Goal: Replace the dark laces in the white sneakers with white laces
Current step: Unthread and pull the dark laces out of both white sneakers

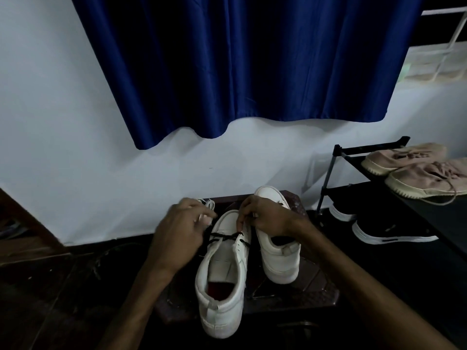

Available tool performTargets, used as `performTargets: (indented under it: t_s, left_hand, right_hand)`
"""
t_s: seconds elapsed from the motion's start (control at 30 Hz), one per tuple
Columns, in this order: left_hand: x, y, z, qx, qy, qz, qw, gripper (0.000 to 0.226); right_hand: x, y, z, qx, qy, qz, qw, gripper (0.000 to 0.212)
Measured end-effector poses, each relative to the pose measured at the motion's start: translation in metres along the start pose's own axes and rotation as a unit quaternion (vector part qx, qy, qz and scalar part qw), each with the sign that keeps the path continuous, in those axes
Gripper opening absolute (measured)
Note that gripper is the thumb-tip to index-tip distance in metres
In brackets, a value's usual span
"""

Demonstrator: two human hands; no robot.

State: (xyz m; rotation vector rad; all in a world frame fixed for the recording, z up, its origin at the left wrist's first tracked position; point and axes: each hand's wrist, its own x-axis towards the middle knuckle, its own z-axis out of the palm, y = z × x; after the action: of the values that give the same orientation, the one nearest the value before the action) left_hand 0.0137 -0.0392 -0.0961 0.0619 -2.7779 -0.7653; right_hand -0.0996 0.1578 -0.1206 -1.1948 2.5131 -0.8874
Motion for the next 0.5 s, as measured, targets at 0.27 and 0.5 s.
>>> performTargets:
  t_s: [0.27,0.5]
  left_hand:
    - [0.005,0.032,0.027,0.117,-0.086,0.027,0.989,0.004]
    - [0.012,0.034,0.026,0.158,-0.115,0.013,0.981,0.009]
  right_hand:
    - [-0.003,0.000,0.001,0.001,0.009,-0.008,1.000,0.029]
    - [-0.002,0.003,0.004,-0.002,0.015,-0.013,1.000,0.030]
